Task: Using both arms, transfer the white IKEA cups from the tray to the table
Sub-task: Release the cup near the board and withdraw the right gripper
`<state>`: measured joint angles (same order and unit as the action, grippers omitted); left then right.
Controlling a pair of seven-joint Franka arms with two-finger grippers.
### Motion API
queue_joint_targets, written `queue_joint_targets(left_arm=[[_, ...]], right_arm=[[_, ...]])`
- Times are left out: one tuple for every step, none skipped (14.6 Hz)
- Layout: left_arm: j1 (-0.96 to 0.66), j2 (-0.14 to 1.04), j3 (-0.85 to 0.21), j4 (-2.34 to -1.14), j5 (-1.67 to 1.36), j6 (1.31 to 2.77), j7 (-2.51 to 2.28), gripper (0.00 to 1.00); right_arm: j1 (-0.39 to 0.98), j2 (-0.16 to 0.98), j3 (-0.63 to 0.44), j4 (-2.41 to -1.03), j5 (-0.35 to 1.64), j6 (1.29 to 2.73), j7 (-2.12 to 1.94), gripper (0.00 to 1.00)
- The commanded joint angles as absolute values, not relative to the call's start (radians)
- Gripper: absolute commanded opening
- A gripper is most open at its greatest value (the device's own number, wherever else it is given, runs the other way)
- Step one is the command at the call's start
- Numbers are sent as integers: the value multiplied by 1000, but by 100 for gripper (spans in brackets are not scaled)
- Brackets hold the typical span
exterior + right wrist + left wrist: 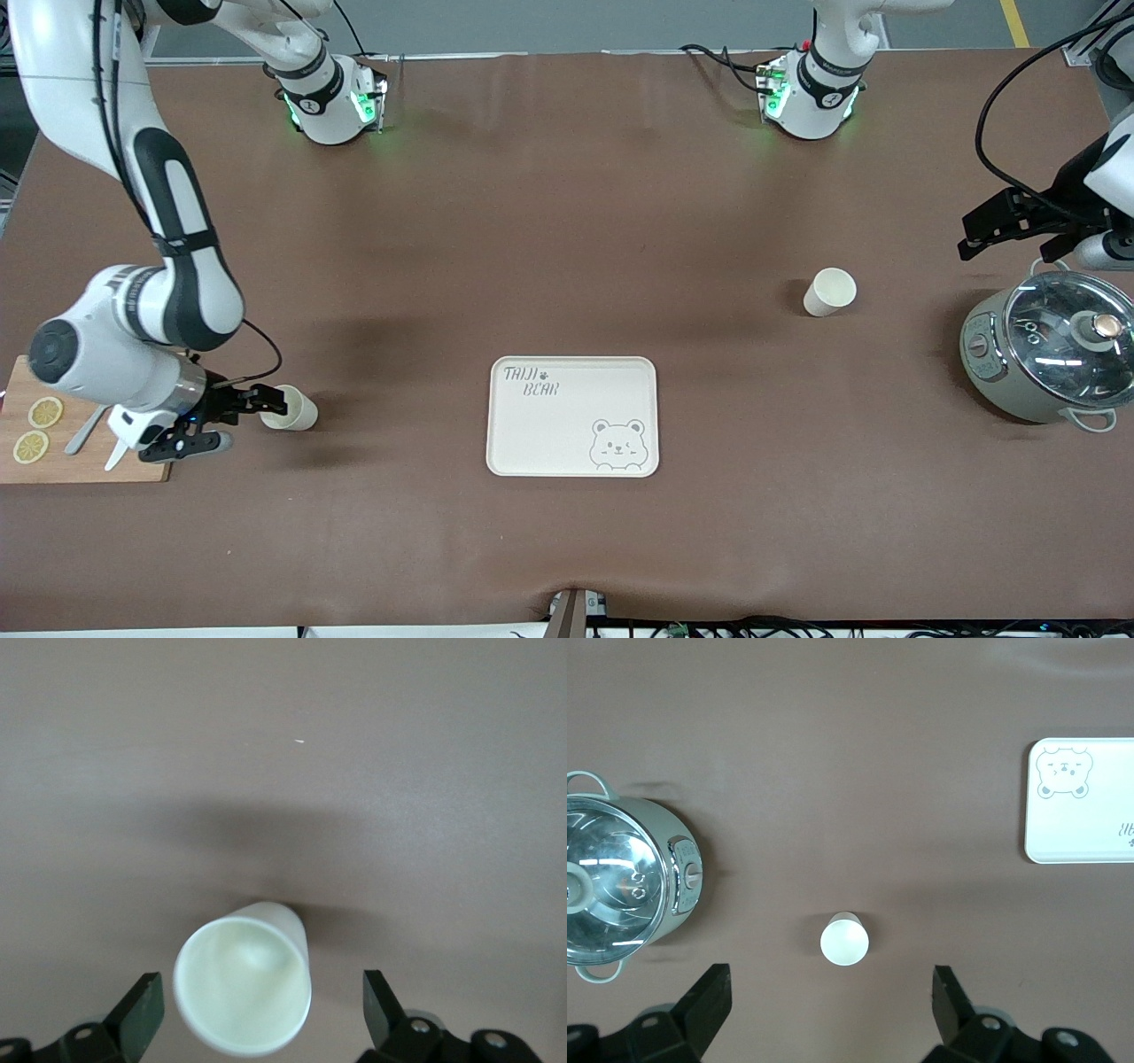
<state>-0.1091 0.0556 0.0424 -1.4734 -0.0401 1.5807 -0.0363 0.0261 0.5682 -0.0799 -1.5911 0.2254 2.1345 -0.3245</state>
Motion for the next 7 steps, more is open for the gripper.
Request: queue_joint_targets(left_arm=[[-90, 51, 11, -1462, -25, 1565, -20, 100], [-91, 52, 11, -1462, -17, 1565, -8, 100], [-92, 52, 11, -1462, -2, 1565, 33, 100], [-92, 52, 9, -1462, 11, 1563, 82, 100], [-95, 52, 11, -1463, 11, 1563, 109, 100], [-98, 54, 11, -1463, 12, 1563, 110, 100], [-98, 54, 9, -1463, 15, 1563, 112, 100]], right_arm=[[8, 537, -104, -1448, 232, 1904, -331, 100], [11, 520, -116, -1430, 232, 1849, -330, 100], [11, 494, -121, -1427, 230, 1817, -321, 100], [12, 462, -124, -1427, 207, 1786, -304, 100], [17, 428, -121, -1427, 162, 1745, -282, 100], [20, 387, -117, -1425, 122, 1697, -250, 100], [23, 341, -114, -1425, 111, 1656, -224, 100]])
